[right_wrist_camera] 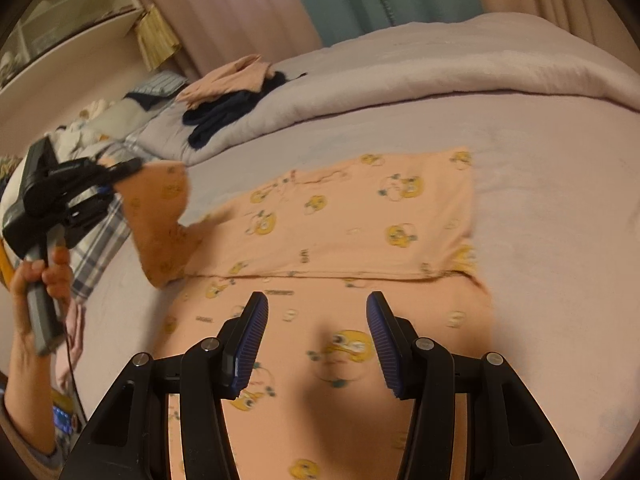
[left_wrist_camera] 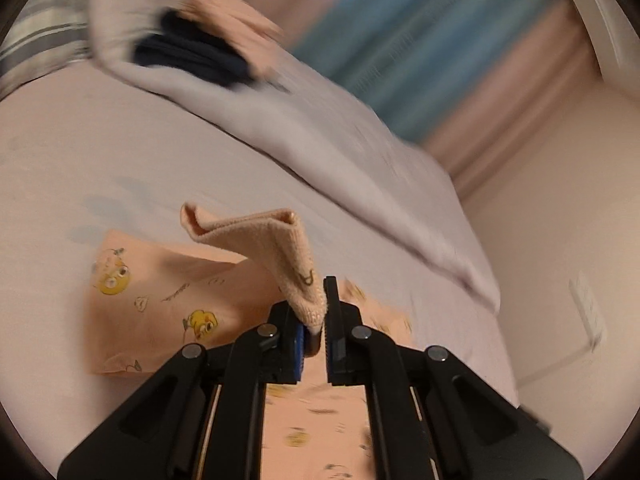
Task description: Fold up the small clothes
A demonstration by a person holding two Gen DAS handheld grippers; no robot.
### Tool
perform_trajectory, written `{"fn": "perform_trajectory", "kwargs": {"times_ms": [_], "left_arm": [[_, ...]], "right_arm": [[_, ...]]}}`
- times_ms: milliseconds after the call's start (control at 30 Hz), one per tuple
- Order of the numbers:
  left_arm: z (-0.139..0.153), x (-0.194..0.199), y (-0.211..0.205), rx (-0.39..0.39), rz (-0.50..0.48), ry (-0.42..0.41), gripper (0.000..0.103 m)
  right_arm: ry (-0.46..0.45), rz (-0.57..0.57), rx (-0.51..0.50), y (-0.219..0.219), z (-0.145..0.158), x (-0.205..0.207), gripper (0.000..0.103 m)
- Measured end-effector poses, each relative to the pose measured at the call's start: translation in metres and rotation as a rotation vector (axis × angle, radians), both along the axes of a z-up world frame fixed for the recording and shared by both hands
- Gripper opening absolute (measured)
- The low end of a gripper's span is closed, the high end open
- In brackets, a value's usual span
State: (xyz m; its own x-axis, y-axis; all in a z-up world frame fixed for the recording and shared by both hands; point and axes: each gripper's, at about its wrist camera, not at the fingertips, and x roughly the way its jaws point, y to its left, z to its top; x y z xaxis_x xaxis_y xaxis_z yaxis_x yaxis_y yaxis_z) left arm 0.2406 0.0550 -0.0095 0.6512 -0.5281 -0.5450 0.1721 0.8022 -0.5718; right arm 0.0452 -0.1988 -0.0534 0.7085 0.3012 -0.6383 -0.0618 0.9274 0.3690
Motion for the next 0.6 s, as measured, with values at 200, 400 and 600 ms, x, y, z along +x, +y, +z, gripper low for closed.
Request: {"fn": "perform_trajectory", "kwargs": {"times_ms": [200, 400, 600], "left_arm": [[-0.050, 0.008, -0.126, 0.220, -0.192, 0.079, 0.020], [-0.096, 0.010, -0.170, 0.336, -0.326, 0.193, 0.066], [-0.066, -0.015, -0.121, 0.288, -0.357, 0.075, 0.089]], "right_arm": [[0.020, -0.075, 0.018, -0.029, -0.005, -0.007, 0.052], [0.030, -0.123, 0.032, -0.045, -0.008, -0.014, 0.052], [0.016, -0.108, 0.082, -0.046, -0.008, -0.008, 0.052]]}}
